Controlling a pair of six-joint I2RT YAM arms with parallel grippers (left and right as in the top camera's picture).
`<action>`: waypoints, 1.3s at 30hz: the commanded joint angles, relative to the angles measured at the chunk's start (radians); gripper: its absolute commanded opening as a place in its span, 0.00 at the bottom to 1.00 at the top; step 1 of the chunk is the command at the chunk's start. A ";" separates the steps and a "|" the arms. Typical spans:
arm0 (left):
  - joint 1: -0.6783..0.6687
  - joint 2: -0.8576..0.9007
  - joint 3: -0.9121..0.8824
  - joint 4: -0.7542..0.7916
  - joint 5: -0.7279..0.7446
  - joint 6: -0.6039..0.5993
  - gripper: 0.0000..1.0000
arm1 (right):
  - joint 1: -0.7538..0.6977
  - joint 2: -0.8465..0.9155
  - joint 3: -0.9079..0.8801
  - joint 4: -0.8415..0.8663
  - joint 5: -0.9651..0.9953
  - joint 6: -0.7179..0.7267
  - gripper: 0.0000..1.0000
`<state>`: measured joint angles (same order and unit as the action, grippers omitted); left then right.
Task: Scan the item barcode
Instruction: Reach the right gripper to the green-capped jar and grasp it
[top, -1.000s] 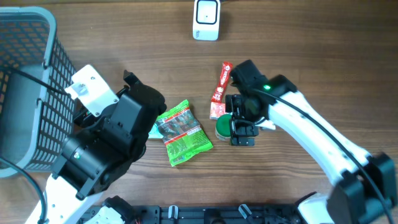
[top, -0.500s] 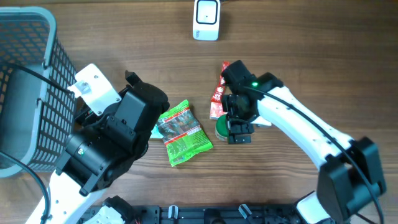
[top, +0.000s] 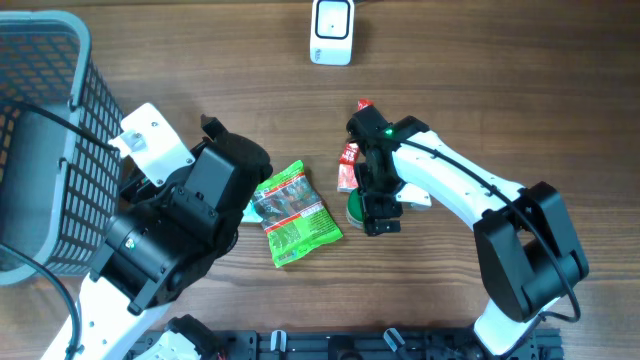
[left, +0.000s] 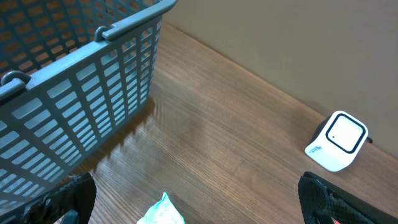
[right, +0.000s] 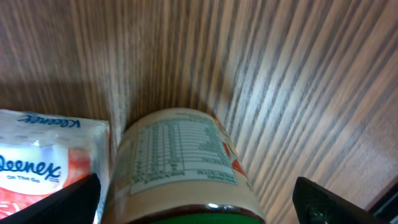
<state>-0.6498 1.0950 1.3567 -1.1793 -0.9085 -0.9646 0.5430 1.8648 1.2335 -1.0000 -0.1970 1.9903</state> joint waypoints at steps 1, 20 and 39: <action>-0.006 0.003 -0.003 -0.004 -0.028 -0.012 1.00 | 0.017 0.043 0.016 0.001 0.064 -0.037 0.99; -0.006 0.003 -0.003 -0.008 -0.023 -0.012 1.00 | 0.037 0.086 0.016 0.092 0.117 -0.270 0.79; -0.006 0.003 -0.003 -0.007 -0.023 -0.012 1.00 | -0.063 0.085 0.016 0.118 -0.135 -1.214 0.74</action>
<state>-0.6502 1.0950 1.3567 -1.1835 -0.9081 -0.9646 0.5159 1.9251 1.2392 -0.8845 -0.2050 1.0859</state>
